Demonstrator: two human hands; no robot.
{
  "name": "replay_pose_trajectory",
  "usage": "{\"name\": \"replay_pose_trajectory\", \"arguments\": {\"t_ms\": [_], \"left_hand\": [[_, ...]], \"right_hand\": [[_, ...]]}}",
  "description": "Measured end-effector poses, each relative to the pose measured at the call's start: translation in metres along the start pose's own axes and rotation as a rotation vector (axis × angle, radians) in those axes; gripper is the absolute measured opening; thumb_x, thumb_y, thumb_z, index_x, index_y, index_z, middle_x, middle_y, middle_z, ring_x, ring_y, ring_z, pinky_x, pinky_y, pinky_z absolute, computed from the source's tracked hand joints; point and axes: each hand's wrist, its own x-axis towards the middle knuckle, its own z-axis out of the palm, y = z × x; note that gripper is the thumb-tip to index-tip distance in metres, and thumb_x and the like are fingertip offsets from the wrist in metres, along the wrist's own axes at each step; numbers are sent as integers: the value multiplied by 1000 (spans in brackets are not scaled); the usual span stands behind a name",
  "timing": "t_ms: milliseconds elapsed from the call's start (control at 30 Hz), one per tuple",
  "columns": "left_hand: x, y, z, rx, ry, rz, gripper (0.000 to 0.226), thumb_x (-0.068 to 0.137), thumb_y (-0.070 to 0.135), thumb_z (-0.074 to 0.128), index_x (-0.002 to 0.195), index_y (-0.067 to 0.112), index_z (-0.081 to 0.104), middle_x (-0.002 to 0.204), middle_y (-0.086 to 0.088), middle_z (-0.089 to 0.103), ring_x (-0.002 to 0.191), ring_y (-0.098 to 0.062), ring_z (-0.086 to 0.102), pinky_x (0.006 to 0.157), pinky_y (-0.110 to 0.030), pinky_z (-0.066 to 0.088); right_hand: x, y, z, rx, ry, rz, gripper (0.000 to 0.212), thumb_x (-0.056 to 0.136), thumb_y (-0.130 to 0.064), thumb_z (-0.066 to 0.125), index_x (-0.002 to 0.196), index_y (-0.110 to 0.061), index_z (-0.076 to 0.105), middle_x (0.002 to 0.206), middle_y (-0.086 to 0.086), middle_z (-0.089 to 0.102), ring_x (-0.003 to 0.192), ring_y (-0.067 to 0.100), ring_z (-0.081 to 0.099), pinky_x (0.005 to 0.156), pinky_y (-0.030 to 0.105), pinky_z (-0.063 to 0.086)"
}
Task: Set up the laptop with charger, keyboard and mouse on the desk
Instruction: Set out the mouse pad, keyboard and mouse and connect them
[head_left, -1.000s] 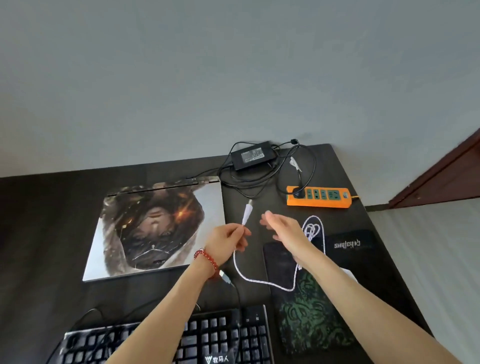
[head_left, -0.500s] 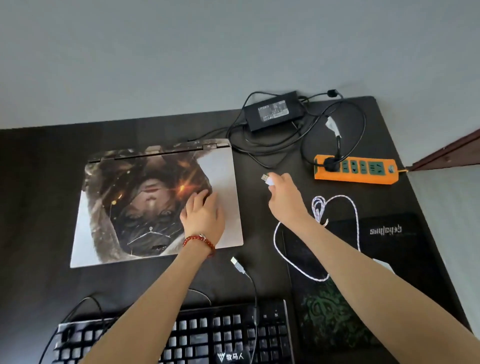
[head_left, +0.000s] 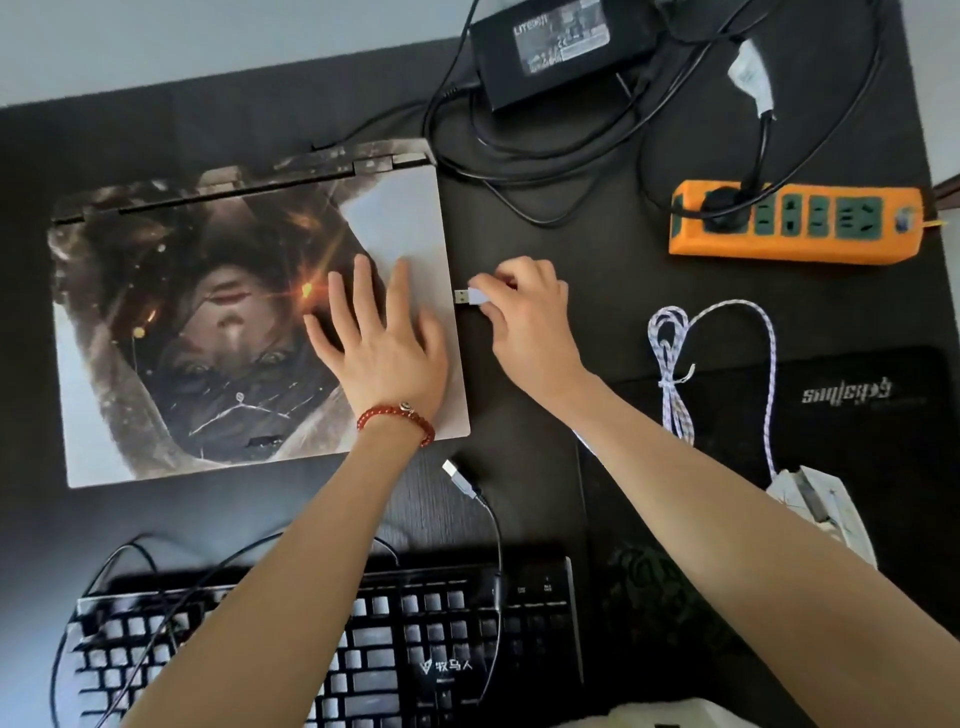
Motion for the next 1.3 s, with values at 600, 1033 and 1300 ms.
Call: {"name": "replay_pose_trajectory", "arguments": {"t_ms": [600, 1033, 1300], "left_hand": [[-1, 3, 0, 7, 35, -25, 51, 83, 35, 31, 133, 31, 38, 150, -5, 32, 141, -28, 21, 112, -58, 11], [-1, 3, 0, 22, 35, -27, 51, 83, 33, 31, 134, 30, 39, 150, -6, 32, 141, -29, 21, 112, -59, 11], [-2, 4, 0, 28, 21, -25, 50, 84, 32, 31, 134, 29, 39, 150, -6, 32, 141, -29, 21, 112, -59, 12]], "right_hand": [[3, 8, -3, -42, -68, -92, 27, 86, -6, 50, 106, -14, 65, 100, 15, 55, 99, 33, 48, 79, 38, 29], [11, 9, -6, -77, -126, -160, 28, 86, -2, 46, 108, -9, 63, 101, 17, 52, 99, 34, 45, 73, 34, 23], [10, 5, -1, 49, -112, -135, 21, 86, -2, 49, 102, -2, 63, 98, 19, 54, 95, 35, 46, 75, 36, 29]]}}
